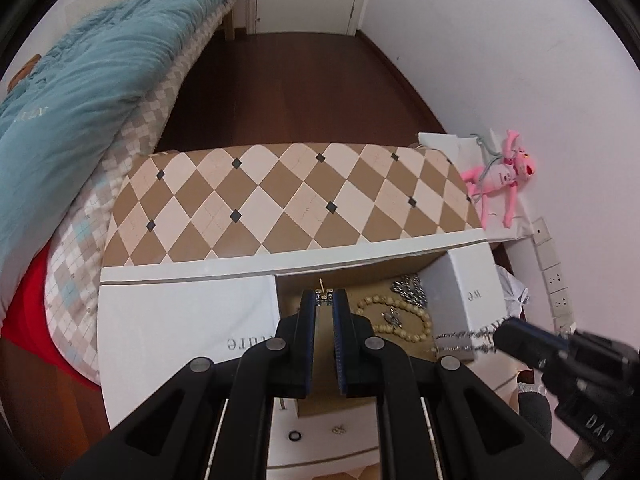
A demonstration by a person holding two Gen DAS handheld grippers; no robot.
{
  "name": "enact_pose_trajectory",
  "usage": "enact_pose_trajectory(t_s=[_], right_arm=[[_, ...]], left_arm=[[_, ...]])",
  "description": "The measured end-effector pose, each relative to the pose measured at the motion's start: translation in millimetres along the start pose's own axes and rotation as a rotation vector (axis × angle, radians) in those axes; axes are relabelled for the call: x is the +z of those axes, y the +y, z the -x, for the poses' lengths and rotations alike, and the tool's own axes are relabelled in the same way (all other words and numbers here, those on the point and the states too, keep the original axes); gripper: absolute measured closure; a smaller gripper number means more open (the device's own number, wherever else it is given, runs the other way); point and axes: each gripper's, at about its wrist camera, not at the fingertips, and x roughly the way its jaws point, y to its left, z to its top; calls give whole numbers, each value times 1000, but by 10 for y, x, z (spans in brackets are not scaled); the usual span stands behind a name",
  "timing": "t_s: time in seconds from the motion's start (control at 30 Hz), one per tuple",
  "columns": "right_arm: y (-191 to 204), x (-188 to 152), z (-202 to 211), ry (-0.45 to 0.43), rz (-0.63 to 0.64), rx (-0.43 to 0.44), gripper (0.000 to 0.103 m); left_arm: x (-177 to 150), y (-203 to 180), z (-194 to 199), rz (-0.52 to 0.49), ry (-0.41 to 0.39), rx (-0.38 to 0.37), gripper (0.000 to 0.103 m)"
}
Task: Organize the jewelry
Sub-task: 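Lower the necklace and earring into the white box and open both grippers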
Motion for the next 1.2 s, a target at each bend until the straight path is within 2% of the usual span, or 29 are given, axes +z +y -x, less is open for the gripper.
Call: enact_pose_trajectory(t_s=[0.27,0.37,0.47,0.63,0.7,0.73,0.77,0.8,0.83,0.9,1.0,1.07,1.13,1.2], right_arm=[[37,13,102,-40,6,35,97],[79,63,131,-50,20,35,97],[69,112,53,-29,15,29,97],[-4,129,-176,57,-6,15,97],[-52,131,-277,100,-23,9,97],[-82,136,-326,120,-36,0,96],[-107,135,-364,137,-45,-4,95],[-125,139,-387,149,-51,-6,85],[-154,142,-399,154,-62,-16,70],[-170,144,-372,141,-48,-43,56],[-174,138,-310,121,-21,-97,54],[-158,137,-294,114,9,-154,43],[-115,99,-290,92,65,-264,10],[-88,59,-317,85,96,-321,3]], left_arm=[[-228,78,152,31,-26,-33,97],[-214,80,117,26,-13,-28,97],[-152,70,19,13,26,-38,97],[-35,38,-124,7,71,-23,94],[1,47,-147,10,69,7,85],[19,53,-151,11,65,23,62],[40,69,-148,17,62,40,26],[55,97,-137,29,56,51,14],[64,127,-113,39,46,53,9],[58,197,-63,56,33,59,9],[6,260,-32,64,24,103,8],[-63,280,-18,63,15,149,3],[-147,284,-7,56,1,177,2],[-248,273,-2,55,-8,186,2]])
